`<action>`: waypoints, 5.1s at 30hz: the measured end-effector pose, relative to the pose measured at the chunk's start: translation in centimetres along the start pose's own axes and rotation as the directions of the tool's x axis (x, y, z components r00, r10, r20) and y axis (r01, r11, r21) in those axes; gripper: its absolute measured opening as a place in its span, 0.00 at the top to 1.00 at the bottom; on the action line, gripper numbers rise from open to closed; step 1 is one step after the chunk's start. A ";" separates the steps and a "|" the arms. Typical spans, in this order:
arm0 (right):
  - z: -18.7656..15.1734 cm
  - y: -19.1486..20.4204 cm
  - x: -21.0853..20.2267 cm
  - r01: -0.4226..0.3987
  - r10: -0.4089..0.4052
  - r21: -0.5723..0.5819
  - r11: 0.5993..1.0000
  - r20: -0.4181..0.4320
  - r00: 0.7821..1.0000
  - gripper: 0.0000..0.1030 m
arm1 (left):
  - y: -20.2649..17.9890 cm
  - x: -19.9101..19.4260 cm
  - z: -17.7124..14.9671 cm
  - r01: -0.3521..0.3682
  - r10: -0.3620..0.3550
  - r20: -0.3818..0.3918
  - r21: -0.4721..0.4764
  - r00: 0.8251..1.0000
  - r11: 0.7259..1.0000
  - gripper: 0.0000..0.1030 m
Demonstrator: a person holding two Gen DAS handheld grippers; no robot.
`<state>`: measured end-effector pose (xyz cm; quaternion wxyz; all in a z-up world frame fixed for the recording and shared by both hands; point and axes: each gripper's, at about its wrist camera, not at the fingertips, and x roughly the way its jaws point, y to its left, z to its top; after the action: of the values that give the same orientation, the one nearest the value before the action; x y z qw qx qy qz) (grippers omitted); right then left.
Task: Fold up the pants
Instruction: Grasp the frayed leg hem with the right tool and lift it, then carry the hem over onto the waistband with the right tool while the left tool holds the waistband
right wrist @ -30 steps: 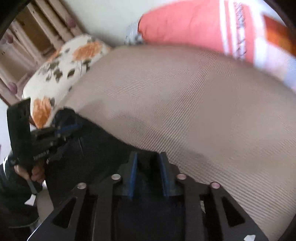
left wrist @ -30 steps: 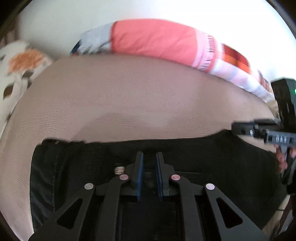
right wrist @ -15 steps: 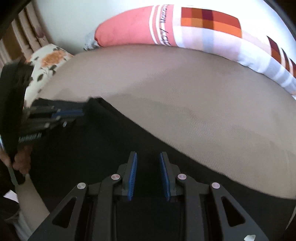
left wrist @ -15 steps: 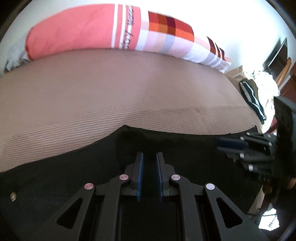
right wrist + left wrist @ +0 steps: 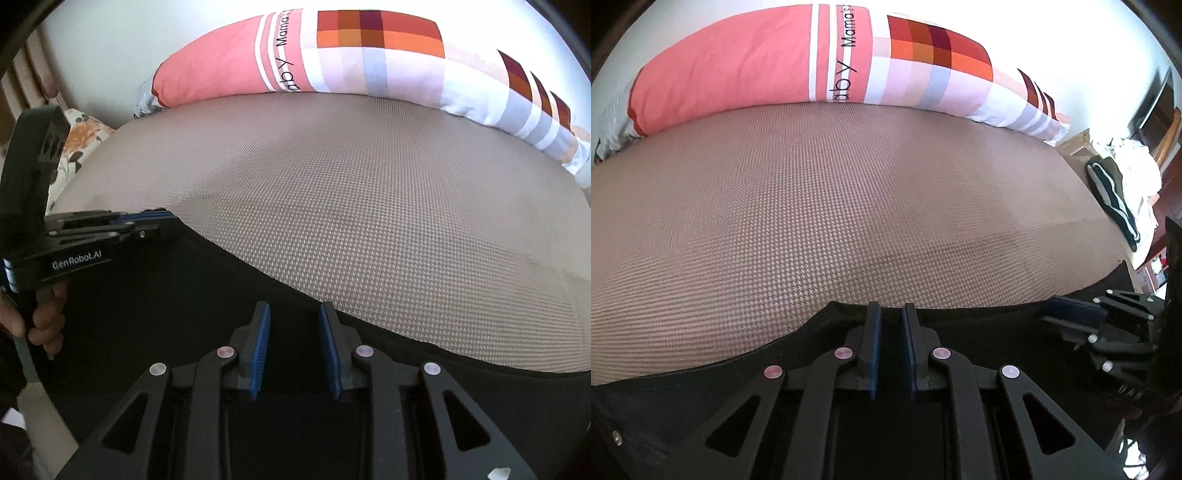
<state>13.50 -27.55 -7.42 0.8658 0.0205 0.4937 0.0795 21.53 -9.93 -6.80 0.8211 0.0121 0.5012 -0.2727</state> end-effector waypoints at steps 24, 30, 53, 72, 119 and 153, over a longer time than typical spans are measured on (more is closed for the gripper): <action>-15.8 -28.7 -18.0 -0.125 0.091 0.590 0.797 0.087 0.992 0.62 | 1.0 -8.1 -10.8 -0.038 0.034 -0.030 -0.135 0.999 0.990 0.80; -18.8 -33.2 -17.2 -0.141 0.133 0.650 0.747 0.061 0.989 0.64 | 0.6 -7.1 -11.2 -0.067 0.059 -0.052 -0.169 0.997 0.983 0.78; -18.2 -34.3 -12.8 -0.335 0.309 0.606 0.721 0.151 0.939 0.90 | -2.4 -5.4 -10.3 -0.123 0.123 -0.011 -0.071 0.992 0.990 0.62; -13.0 -22.9 -16.0 -0.356 0.259 0.555 0.751 0.248 0.934 0.93 | -4.9 -4.5 -10.3 -0.228 0.229 -0.012 0.023 0.973 0.973 0.40; -5.3 2.4 -7.5 -0.463 0.455 0.290 0.838 0.097 0.885 0.56 | 2.6 -10.5 -11.5 0.205 -0.219 -0.012 -0.307 0.976 0.929 0.41; -9.2 -2.1 -7.2 -0.323 0.309 0.410 0.853 0.102 0.946 0.56 | -1.1 -6.5 -11.1 0.206 -0.249 -0.131 -0.275 0.960 0.939 0.94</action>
<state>2.24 -31.12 -6.24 0.8237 0.2887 0.4751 0.1117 9.66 -4.82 -6.70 0.7345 -0.1309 0.5963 -0.2964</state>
